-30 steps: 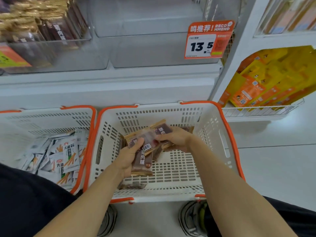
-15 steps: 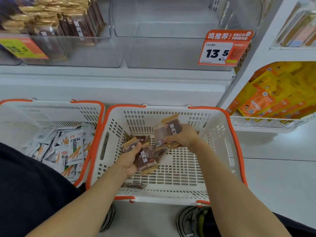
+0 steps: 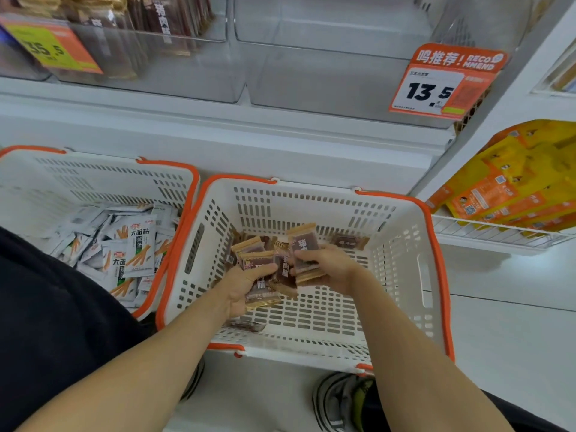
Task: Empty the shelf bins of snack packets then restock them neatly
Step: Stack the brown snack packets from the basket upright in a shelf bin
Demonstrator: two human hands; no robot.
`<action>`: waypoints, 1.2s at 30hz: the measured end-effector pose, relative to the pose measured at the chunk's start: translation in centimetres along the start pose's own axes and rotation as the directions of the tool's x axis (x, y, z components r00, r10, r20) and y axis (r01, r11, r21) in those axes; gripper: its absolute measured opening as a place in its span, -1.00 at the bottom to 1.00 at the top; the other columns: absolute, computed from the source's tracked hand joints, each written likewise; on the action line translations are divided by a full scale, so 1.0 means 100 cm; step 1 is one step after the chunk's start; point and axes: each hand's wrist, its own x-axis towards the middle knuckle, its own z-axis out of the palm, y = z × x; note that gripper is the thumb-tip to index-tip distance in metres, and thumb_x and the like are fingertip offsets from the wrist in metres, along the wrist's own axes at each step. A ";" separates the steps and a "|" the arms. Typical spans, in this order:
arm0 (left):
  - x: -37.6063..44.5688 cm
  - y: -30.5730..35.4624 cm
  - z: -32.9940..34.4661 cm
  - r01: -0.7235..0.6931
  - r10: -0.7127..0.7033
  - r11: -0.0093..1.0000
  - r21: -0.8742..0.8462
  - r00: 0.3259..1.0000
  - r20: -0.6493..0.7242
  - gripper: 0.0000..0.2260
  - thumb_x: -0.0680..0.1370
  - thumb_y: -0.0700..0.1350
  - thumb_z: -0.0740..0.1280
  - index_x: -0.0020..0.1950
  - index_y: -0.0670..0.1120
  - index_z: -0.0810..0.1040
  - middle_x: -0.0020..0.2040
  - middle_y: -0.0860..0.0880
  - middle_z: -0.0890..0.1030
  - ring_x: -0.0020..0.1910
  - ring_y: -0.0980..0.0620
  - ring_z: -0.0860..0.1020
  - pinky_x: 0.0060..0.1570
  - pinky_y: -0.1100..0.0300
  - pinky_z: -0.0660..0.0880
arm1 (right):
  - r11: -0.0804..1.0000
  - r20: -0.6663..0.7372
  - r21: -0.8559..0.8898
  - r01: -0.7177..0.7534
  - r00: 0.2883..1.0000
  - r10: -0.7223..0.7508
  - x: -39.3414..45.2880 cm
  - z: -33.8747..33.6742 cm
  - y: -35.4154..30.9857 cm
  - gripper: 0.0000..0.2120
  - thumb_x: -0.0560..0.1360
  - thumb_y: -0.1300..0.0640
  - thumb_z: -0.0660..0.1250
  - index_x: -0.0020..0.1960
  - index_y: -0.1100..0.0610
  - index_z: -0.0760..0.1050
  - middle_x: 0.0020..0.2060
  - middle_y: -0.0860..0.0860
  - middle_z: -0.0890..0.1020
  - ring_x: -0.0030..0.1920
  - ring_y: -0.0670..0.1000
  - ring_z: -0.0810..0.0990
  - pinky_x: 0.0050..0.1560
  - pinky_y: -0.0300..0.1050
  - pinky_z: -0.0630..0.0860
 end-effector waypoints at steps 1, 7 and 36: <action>0.002 0.000 0.000 0.004 -0.004 1.000 -0.028 1.000 0.001 -0.59 0.37 -0.19 0.54 0.21 -0.18 0.64 0.17 -0.27 0.66 0.15 -0.26 0.63 0.14 -0.21 0.57 | 0.999 -0.053 0.053 0.011 0.999 -0.008 0.000 -0.004 0.000 -0.77 0.61 0.08 0.36 0.17 0.21 0.58 -0.08 0.17 0.72 -0.12 0.12 0.72 -0.10 0.06 0.65; 0.006 0.007 -0.001 0.002 -0.001 0.989 -0.149 1.000 0.003 -0.53 0.39 -0.19 0.50 0.30 -0.20 0.58 0.17 -0.34 0.63 -0.07 -0.23 0.69 -0.08 -0.17 0.64 | 0.970 -0.173 0.243 0.018 0.985 0.025 0.006 -0.029 0.007 -0.72 0.65 -0.01 0.29 0.15 0.19 0.60 -0.15 0.12 0.72 -0.17 0.10 0.68 -0.18 0.02 0.62; 0.013 0.000 0.005 -0.113 0.106 0.990 -0.088 0.992 -0.073 -0.53 0.42 -0.15 0.49 0.31 -0.22 0.57 0.20 -0.29 0.63 0.15 -0.28 0.64 0.10 -0.28 0.57 | 1.000 0.039 0.025 -0.009 0.999 0.008 0.019 -0.015 0.019 -0.79 0.54 0.23 0.43 0.17 0.15 0.65 0.08 0.13 0.71 0.04 0.13 0.66 0.15 0.20 0.59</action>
